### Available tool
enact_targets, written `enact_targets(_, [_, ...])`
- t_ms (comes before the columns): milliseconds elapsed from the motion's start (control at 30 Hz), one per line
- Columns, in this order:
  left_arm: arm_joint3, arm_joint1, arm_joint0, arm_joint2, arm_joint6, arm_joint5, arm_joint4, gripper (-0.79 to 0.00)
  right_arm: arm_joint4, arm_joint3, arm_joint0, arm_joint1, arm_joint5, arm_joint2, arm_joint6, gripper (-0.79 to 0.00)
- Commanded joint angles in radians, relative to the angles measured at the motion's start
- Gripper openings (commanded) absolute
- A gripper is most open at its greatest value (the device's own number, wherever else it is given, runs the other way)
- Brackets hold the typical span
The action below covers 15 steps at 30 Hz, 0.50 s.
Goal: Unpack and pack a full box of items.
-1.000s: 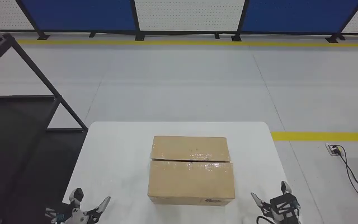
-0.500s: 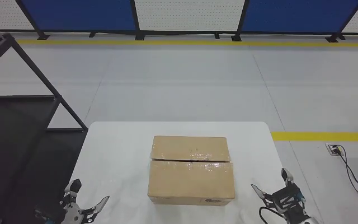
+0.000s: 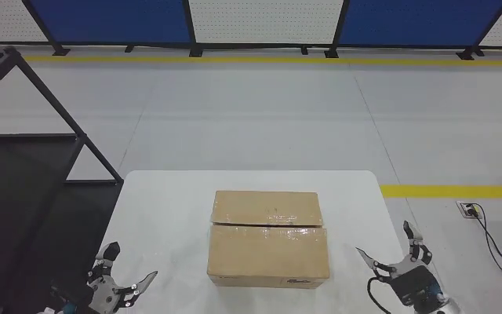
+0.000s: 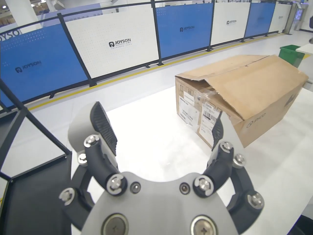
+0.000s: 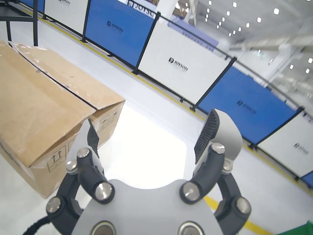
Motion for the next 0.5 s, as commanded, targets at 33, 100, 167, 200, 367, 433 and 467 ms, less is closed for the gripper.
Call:
enact_targets(33, [0.014,0.007,-0.042,-0.001,-0.016,-0.045,0.048,0.0,-0.107,0.023,0.015,0.009,-0.011,0.024,-0.161,0.0])
enact_targets(100, [0.021,0.012,-0.068,0.005,-0.023,-0.081,0.072,0.0,-0.151,0.046,0.027,0.015,-0.023,0.043,-0.255,0.0])
enact_targets(167, [0.025,0.016,-0.089,0.009,-0.022,-0.118,0.08,0.0,-0.216,0.06,0.036,0.022,-0.013,0.067,-0.333,0.0])
enact_targets(200, [0.026,0.019,-0.097,0.012,-0.021,-0.143,0.083,0.0,-0.249,0.065,0.038,0.026,-0.01,0.078,-0.371,0.0])
enact_targets(367, [0.026,0.021,-0.105,0.013,-0.022,-0.162,0.089,0.0,-0.336,0.084,0.035,0.035,0.018,0.112,-0.453,0.0])
enact_targets(433, [0.026,0.021,-0.105,0.013,-0.022,-0.162,0.089,0.0,-0.336,0.084,0.035,0.035,0.018,0.112,-0.453,0.0])
enact_targets(467, [0.026,0.021,-0.105,0.013,-0.022,-0.162,0.089,0.0,-0.336,0.084,0.035,0.035,0.018,0.112,-0.453,0.0])
